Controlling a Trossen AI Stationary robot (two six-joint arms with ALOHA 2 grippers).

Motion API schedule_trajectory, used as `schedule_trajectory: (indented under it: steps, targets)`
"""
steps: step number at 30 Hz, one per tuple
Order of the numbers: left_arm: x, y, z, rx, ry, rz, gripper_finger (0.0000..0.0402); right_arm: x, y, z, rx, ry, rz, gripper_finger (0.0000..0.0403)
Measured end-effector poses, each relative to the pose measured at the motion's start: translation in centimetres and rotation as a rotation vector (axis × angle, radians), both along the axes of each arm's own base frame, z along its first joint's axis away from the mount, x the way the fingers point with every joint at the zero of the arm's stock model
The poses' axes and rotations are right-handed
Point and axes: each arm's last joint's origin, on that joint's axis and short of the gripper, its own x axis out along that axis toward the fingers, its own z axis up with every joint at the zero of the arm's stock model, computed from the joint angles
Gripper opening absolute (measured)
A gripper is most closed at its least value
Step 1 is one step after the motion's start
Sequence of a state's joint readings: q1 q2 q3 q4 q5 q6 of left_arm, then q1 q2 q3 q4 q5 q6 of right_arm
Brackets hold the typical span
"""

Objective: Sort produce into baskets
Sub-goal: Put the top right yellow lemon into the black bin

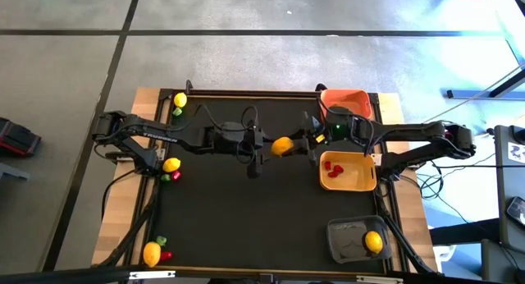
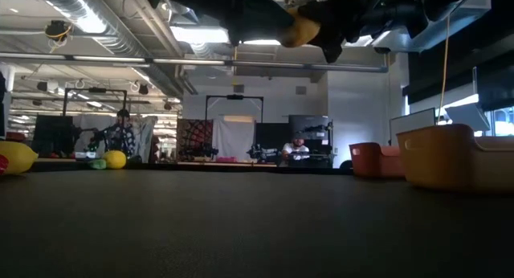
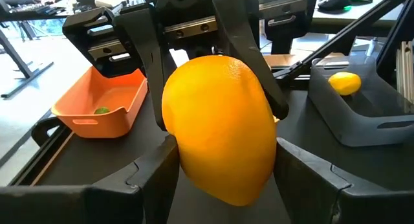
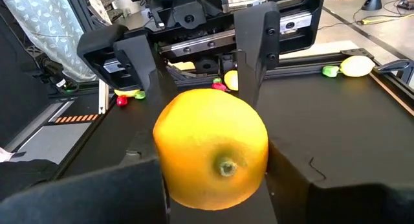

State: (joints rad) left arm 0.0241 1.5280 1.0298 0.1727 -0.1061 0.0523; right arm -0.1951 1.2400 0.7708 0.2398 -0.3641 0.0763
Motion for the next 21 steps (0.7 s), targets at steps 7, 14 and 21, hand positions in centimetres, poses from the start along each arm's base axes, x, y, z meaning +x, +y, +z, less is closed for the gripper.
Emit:
schedule_trajectory:
  steps: [7, 14, 21]
  targets:
    - [0.0, -0.1, -0.1, 0.003, 0.007, 0.006, 0.029, -0.1, 0.0, 0.1, -0.002, 0.0, 0.0, 0.0134]
    - [-1.2, -0.3, 0.1, 0.006, 0.1, 0.003, 0.03, -1.5, 0.3, 1.0, 0.001, 0.015, 0.002, 0.0132]
    - [-2.3, -0.3, 0.3, 0.005, 0.165, 0.002, 0.03, -4.0, 1.6, 1.8, 0.024, 0.104, 0.028, 0.0132]
